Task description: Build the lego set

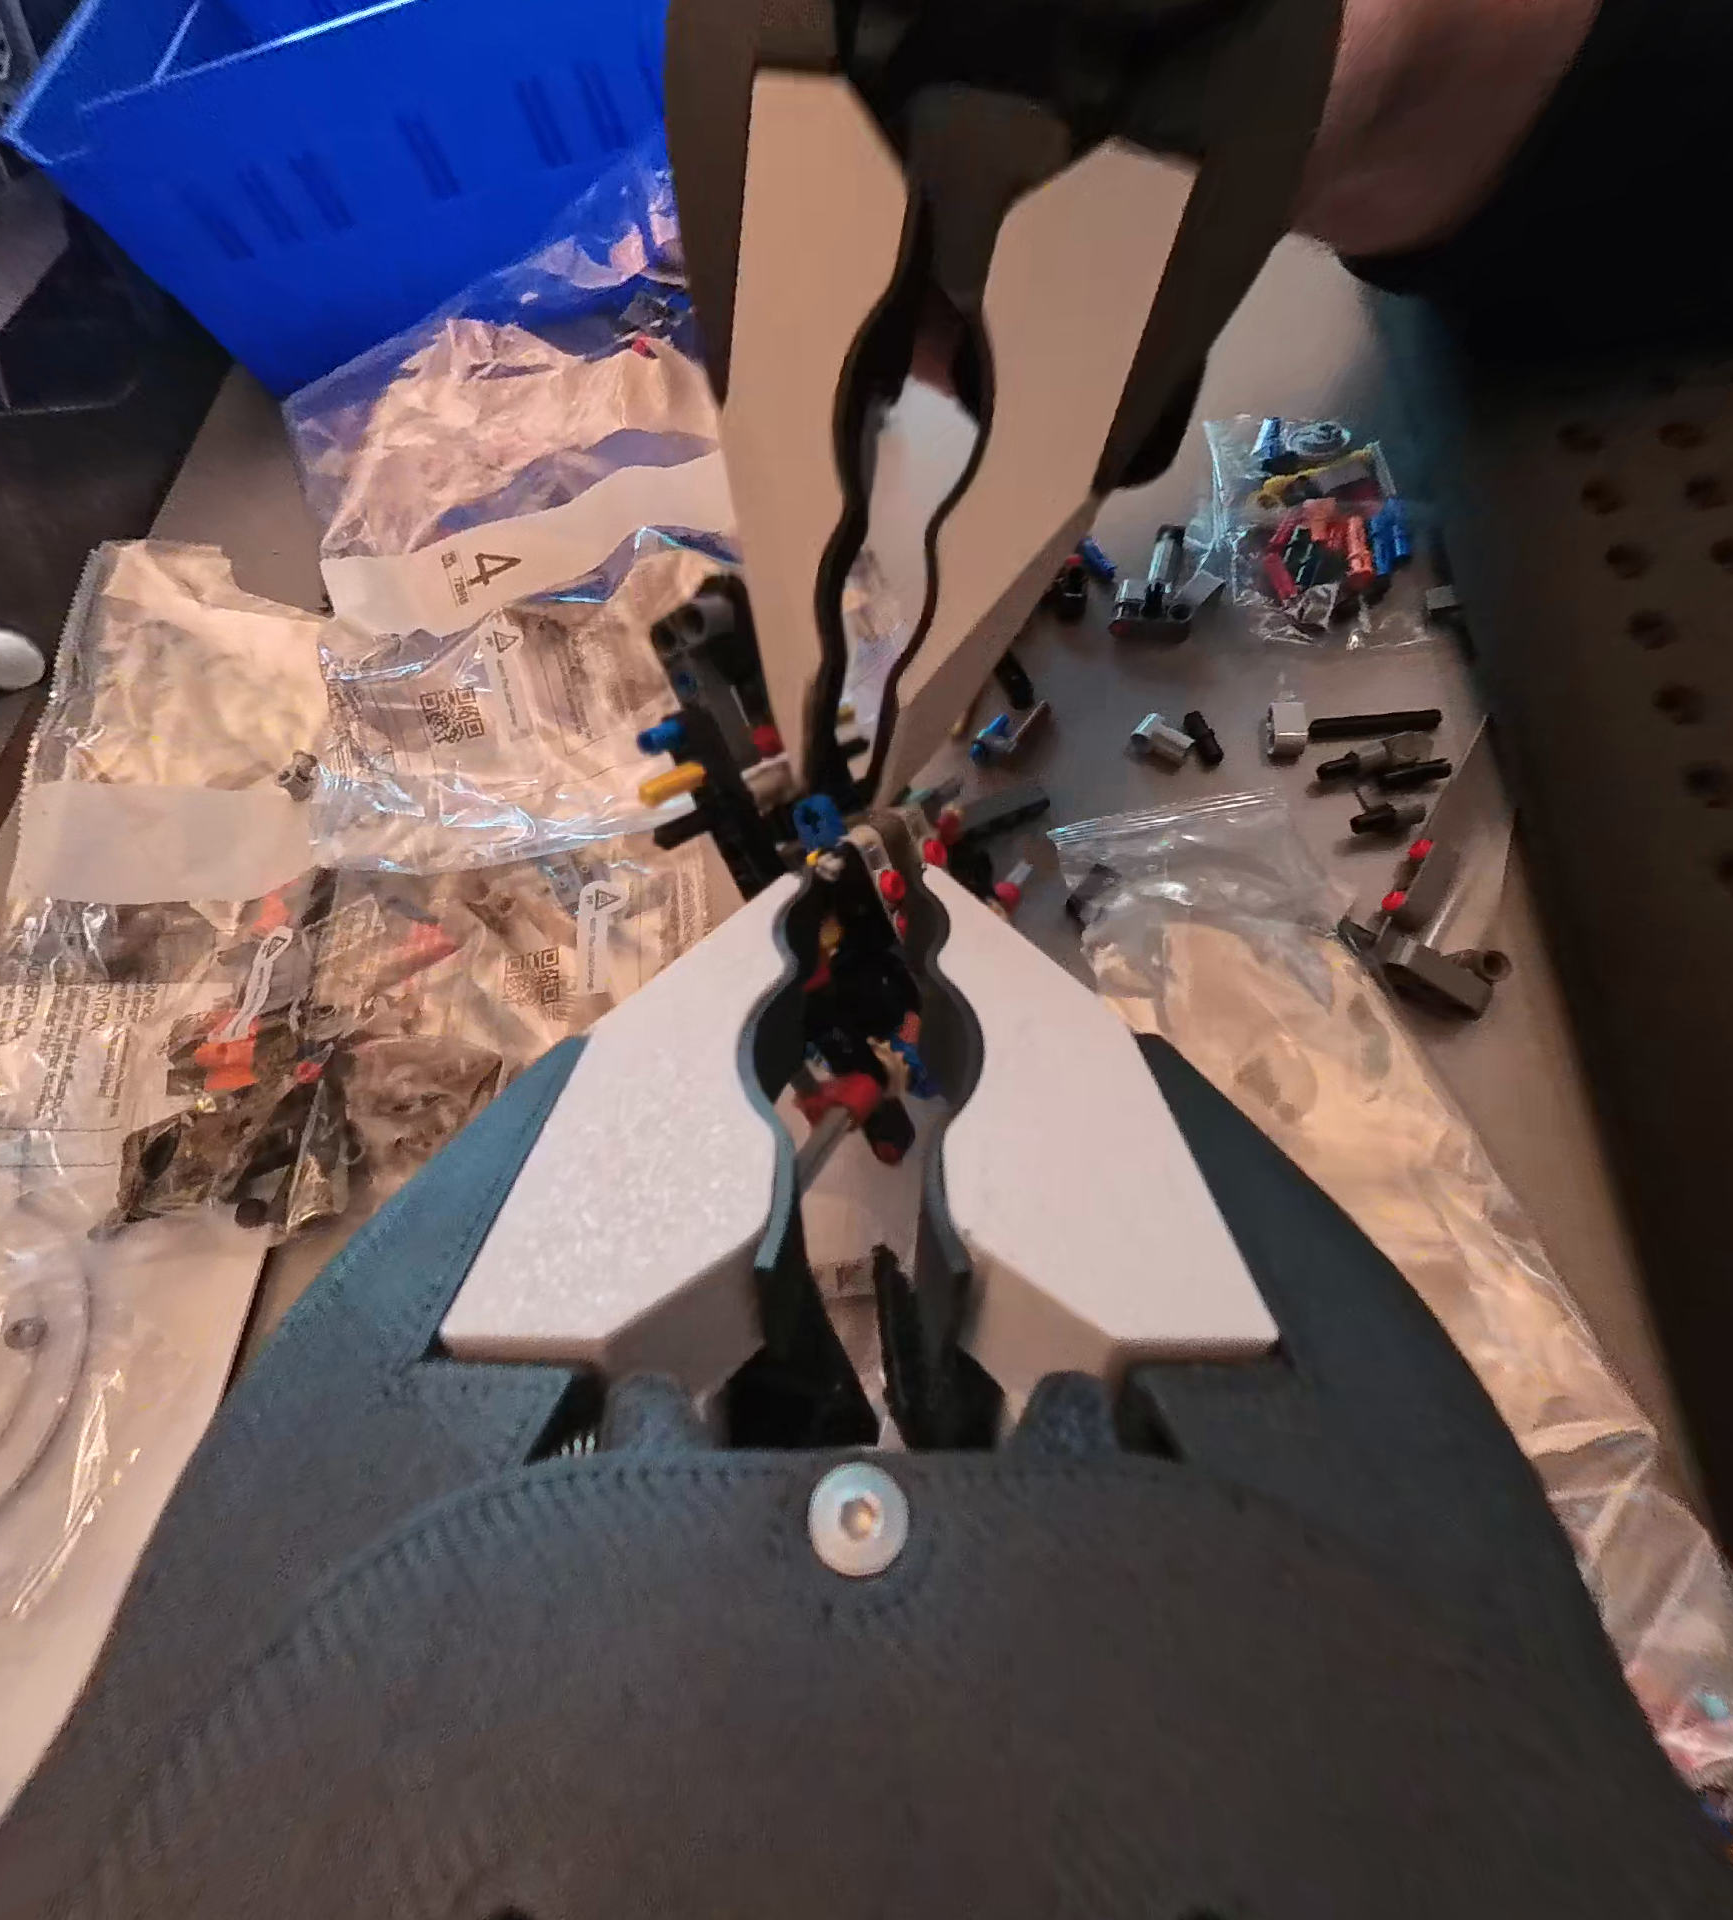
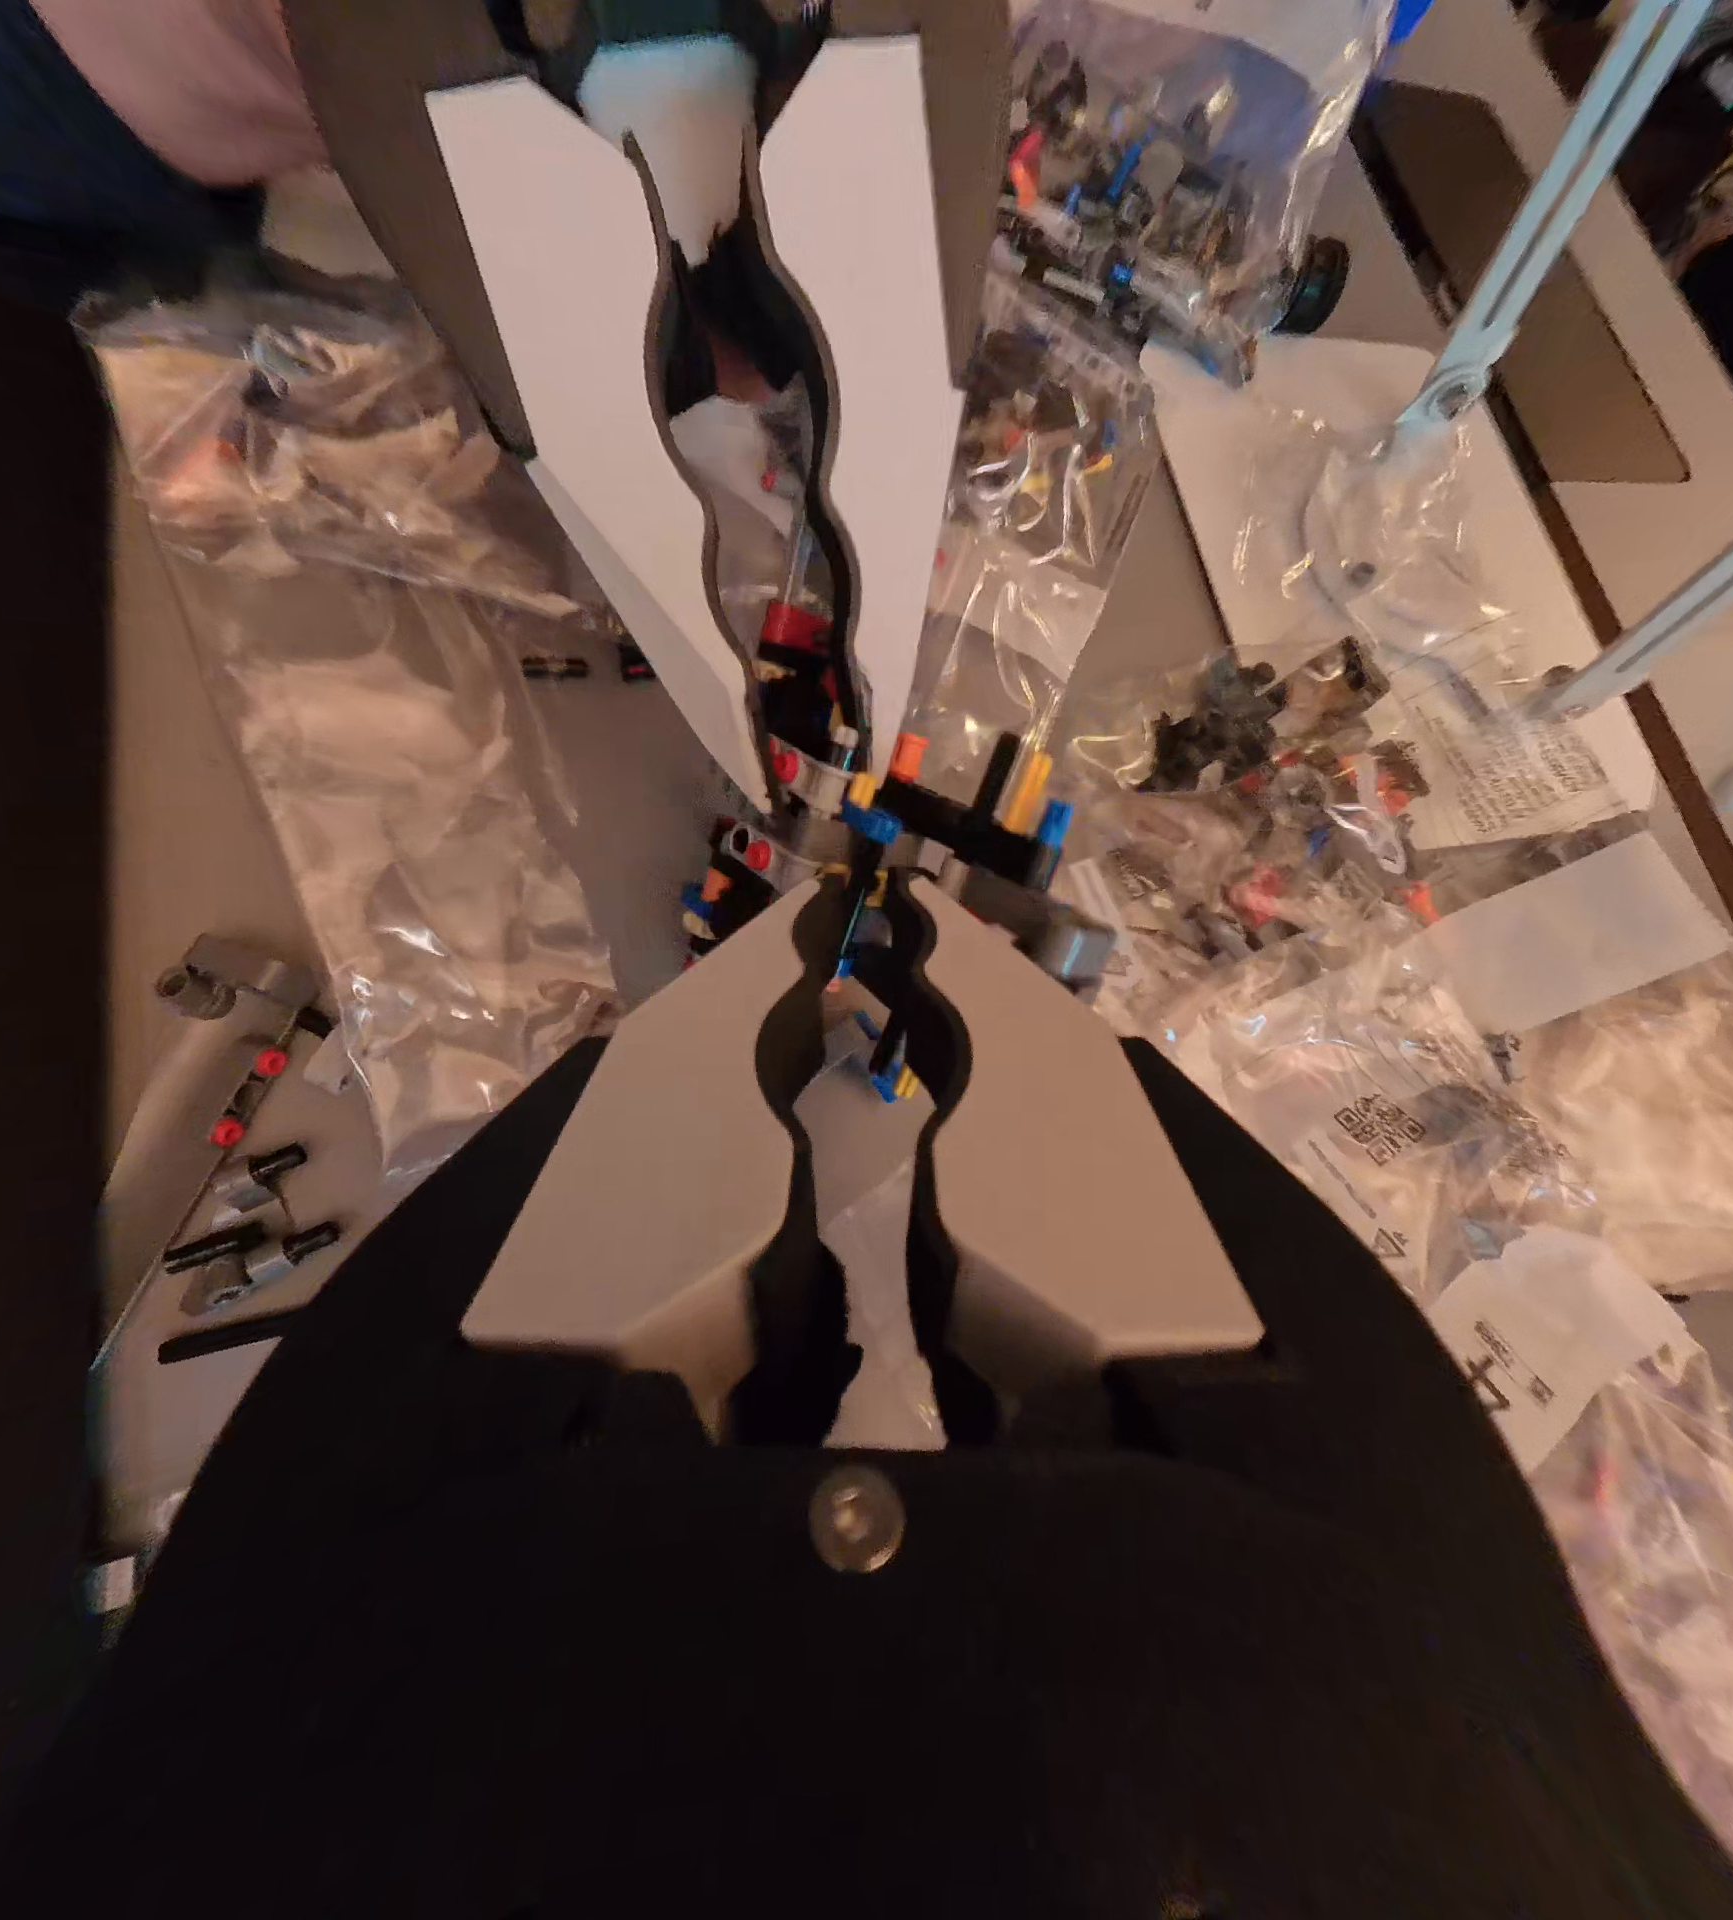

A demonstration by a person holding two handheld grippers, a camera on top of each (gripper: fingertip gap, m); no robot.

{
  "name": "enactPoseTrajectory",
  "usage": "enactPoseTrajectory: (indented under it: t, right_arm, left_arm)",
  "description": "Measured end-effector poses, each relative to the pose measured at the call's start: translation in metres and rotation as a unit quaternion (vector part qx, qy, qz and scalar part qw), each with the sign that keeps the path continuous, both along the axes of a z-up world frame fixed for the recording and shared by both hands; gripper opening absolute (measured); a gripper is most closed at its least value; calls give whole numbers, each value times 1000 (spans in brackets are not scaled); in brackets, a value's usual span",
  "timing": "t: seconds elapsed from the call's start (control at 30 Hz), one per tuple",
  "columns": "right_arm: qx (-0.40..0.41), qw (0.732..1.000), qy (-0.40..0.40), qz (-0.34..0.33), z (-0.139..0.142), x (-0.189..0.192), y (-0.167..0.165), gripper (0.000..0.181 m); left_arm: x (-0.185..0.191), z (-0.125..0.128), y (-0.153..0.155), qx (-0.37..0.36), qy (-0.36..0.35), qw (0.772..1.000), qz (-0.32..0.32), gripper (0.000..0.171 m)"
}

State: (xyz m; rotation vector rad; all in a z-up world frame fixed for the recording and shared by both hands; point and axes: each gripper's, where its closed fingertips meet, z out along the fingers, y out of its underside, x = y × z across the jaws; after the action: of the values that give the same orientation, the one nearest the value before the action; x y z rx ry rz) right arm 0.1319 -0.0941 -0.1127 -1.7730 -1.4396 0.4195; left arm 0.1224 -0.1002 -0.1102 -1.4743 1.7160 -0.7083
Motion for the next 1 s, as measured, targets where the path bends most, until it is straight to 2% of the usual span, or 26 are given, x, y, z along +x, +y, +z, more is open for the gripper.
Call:
enactPoseTrajectory:
  t: [0.17, 0.57, 0.8, 1.0]
  right_arm:
    - [-3, 1000, -5, -19, -5, -3, 6, 2]
    - [8, 999, -32, -15, -7, -1, 2, 1]
    - [5, 999, -52, 0, -13, 5, -3, 1]
    - [5, 999, -32, 4, -8, 3, -5, 0]
  left_arm:
    - [-1, -4, 5, 3, 9, 1000, 14, 15]
    - [-2, -4, 3, -2, -1, 1000, 6, 13]
    - [-4, -4, 4, -23, -11, 1000, 4, 12]
    - [-7, -2, 3, -47, -25, 999, -5, 12]
